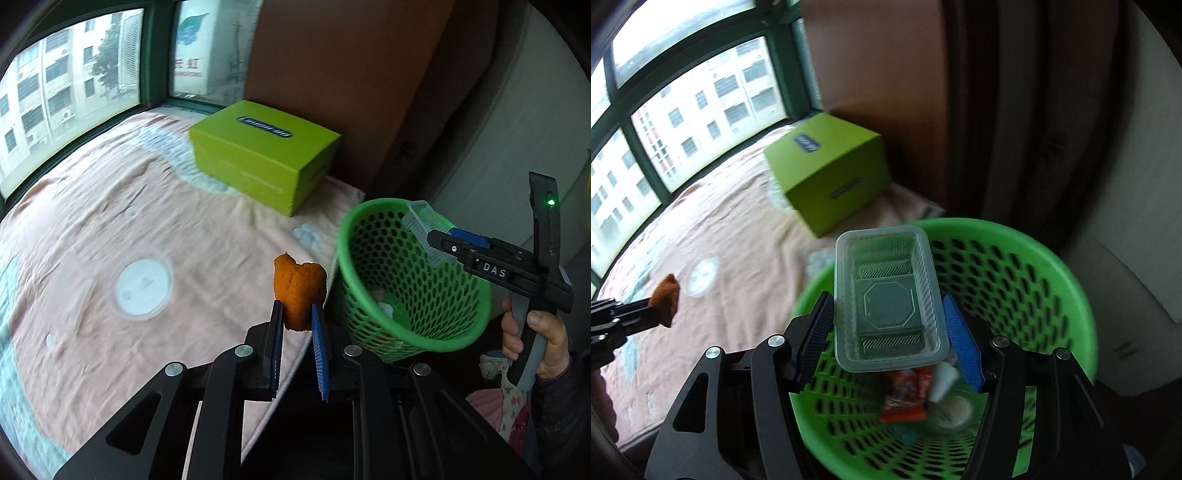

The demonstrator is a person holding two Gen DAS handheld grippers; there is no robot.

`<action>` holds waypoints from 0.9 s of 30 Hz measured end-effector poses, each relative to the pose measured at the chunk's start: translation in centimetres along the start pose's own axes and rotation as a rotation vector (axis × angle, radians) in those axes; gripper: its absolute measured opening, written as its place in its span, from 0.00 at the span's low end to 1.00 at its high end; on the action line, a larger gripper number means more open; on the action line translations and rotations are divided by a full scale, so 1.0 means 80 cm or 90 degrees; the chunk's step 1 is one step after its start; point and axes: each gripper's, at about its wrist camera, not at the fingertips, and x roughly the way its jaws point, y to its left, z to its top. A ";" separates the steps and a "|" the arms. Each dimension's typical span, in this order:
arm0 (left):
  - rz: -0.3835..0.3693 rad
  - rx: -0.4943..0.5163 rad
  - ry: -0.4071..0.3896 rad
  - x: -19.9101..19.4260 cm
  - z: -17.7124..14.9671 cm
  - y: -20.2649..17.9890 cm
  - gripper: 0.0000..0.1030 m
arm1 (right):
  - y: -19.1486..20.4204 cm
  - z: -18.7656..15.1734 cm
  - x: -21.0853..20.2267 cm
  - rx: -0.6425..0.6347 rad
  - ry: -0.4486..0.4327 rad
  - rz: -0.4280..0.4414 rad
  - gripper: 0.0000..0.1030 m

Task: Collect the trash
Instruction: 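Carry the orange piece and clear tray into the wastebasket and release them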

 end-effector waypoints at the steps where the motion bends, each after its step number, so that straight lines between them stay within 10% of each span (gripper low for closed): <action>1: -0.002 0.005 0.000 0.001 0.002 -0.005 0.15 | -0.007 -0.001 -0.001 0.003 0.000 -0.009 0.60; 27: -0.054 0.111 0.023 0.050 0.044 -0.121 0.15 | -0.077 -0.021 -0.029 0.072 -0.010 -0.035 0.61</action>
